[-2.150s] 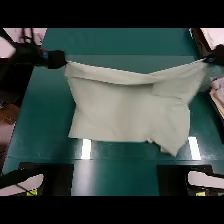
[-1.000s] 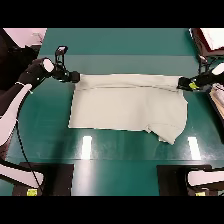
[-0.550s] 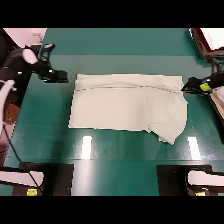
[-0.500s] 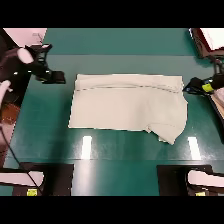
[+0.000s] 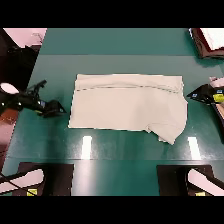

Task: Fold the shirts.

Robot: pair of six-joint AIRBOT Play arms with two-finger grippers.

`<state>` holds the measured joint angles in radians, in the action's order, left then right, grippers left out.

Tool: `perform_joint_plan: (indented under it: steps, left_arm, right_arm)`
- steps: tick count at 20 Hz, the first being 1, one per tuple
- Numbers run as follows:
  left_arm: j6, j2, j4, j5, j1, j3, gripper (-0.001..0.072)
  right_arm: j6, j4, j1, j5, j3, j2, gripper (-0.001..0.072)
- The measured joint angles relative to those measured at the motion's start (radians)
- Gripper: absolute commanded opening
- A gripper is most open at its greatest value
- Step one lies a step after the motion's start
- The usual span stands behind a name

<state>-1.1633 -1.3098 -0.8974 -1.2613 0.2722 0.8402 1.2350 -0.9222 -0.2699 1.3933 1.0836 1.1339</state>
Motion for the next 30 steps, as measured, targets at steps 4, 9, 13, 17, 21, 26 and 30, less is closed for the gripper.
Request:
perform_joint_plan:
  steps: [4, 9, 13, 17, 21, 26, 30]
  left_arm:
    - [0.043, 0.007, 0.045, 0.023, 0.003, -0.102, 0.0536]
    - [0.050, 0.011, 0.076, 0.064, -0.081, -0.156, 0.0530]
    - [0.027, 0.012, 0.054, 0.136, -0.125, -0.169, 0.0022]
    - [0.016, 0.052, 0.052, 0.169, -0.136, -0.164, 0.0022]
    - [0.014, 0.120, 0.061, 0.188, -0.141, -0.144, 0.0022]
    - [0.016, 0.152, 0.063, 0.194, -0.141, -0.134, 0.0022]
    - [0.017, 0.158, 0.064, 0.195, -0.141, -0.133, 0.0022]
  right_arm:
    - [-0.005, 0.011, -0.004, -0.008, -0.018, -0.059, 0.0325]
    - [-0.006, 0.013, -0.004, -0.018, -0.024, -0.106, 0.0325]
    - [-0.006, 0.011, -0.022, -0.002, -0.024, -0.117, 0.0325]
    - [0.000, -0.032, -0.097, 0.056, -0.061, -0.131, 0.0325]
    - [0.038, -0.134, -0.200, 0.084, -0.252, -0.179, 0.0377]
    - [0.053, -0.152, -0.241, 0.048, -0.527, -0.176, 0.0376]
    - [0.055, -0.100, -0.181, -0.040, -0.629, -0.130, 0.0363]
